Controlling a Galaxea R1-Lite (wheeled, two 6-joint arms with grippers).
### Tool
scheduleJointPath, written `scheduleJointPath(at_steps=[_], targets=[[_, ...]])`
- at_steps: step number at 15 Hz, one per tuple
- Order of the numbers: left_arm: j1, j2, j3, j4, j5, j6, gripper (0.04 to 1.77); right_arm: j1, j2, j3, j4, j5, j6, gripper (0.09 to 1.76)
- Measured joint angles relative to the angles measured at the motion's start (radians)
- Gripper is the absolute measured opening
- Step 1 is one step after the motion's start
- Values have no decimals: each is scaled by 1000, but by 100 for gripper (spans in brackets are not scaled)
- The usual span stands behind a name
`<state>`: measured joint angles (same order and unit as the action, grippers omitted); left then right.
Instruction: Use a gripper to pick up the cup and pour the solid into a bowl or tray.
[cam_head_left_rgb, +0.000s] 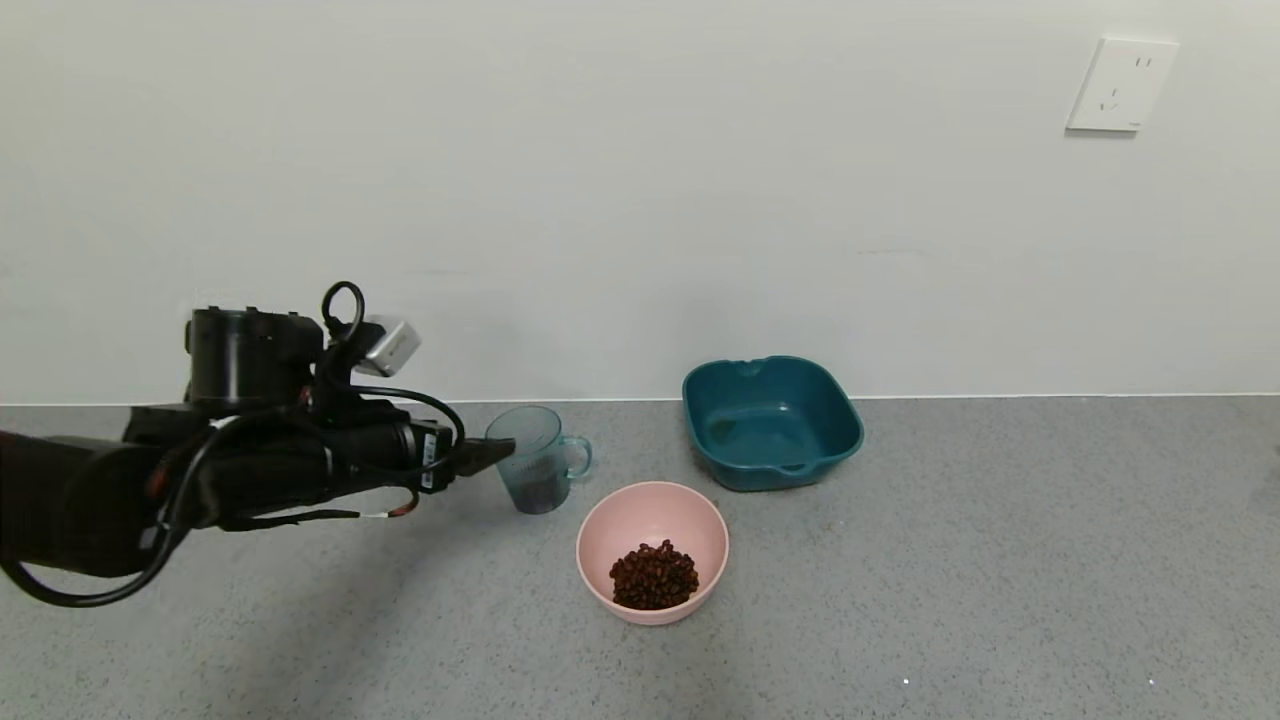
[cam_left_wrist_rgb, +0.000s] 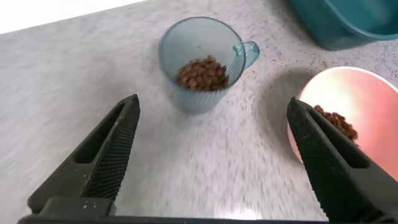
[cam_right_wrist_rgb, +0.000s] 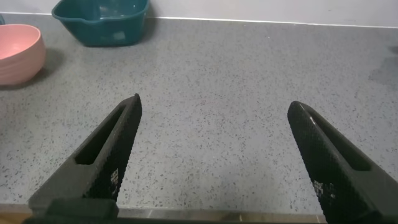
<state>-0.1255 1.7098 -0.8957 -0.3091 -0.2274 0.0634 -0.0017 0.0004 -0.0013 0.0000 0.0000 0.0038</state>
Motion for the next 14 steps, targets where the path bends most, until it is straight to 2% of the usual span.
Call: scheduleJointPath(at_steps=[3, 4, 5, 6, 7, 9, 14], targets=[[1, -166, -94, 243, 99, 5, 170, 0, 0, 0, 0, 0, 0, 171], [1, -218, -121, 306, 156, 9, 170, 0, 0, 0, 0, 0, 0, 171], [1, -270, -142, 354, 247, 17, 170, 0, 0, 0, 0, 0, 0, 171], [0, -313, -151, 376, 325, 31, 170, 0, 0, 0, 0, 0, 0, 171], [-3, -356, -150, 385, 378, 41, 170, 0, 0, 0, 0, 0, 0, 171], [-3, -433, -114, 390, 400, 49, 171, 0, 0, 0, 0, 0, 0, 171], [-3, -645, 9, 399, 401, 53, 171, 0, 0, 0, 0, 0, 0, 171]])
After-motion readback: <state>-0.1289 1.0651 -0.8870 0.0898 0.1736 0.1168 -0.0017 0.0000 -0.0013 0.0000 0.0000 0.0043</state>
